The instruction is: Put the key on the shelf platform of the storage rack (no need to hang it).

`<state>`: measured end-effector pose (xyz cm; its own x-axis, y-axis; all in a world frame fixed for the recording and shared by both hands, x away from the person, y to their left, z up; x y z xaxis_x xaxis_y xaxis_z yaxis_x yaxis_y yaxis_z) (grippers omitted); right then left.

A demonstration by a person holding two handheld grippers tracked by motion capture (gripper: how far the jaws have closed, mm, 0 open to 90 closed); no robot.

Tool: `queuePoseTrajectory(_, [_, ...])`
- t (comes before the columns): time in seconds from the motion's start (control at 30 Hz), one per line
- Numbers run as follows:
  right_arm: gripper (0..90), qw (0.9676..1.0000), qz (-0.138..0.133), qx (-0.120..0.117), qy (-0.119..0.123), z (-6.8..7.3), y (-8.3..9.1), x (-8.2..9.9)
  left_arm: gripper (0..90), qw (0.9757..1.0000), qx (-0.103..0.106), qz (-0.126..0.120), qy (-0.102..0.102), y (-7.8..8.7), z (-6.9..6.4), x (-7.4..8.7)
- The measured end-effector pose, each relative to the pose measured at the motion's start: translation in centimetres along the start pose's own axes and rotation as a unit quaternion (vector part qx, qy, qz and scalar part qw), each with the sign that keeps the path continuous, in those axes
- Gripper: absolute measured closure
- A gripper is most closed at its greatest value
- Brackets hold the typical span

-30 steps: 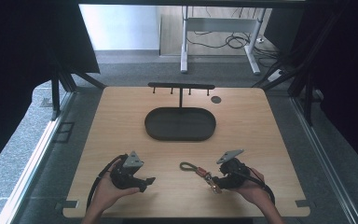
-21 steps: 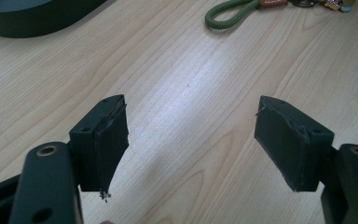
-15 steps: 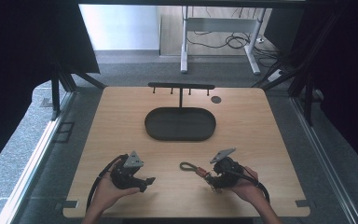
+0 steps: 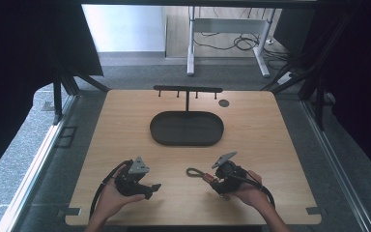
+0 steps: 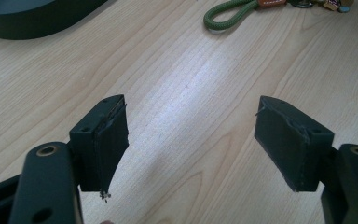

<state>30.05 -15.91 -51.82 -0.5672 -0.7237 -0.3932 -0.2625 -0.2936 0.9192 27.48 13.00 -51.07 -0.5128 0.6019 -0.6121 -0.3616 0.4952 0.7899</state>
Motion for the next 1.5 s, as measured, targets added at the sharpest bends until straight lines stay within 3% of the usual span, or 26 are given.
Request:
queuePoseTrajectory(0.77, [47.7,1.0,0.008,0.004,0.0,0.0,-0.8,-0.4,26.3,1.0,0.004,0.008,-0.003,-0.6,-0.4,-0.1])
queuePoseTrajectory(1.5, [46.6,0.9999,0.017,0.002,0.004,-0.2,-1.7,-0.1,25.8,0.9994,0.013,0.024,-0.02,-1.6,-1.4,-0.2])
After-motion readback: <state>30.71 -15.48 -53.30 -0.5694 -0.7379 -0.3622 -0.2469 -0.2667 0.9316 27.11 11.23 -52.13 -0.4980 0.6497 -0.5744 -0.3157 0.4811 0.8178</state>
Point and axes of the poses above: each handheld gripper's, and its own axes: y roughly backward along the jaws, x roughly out of its underside, z roughly to its left, the point moved 4 cm from there along -y, roughly forward along the jaws, and after that the axes turned 3 degrees about z, right-handed, at the moved point
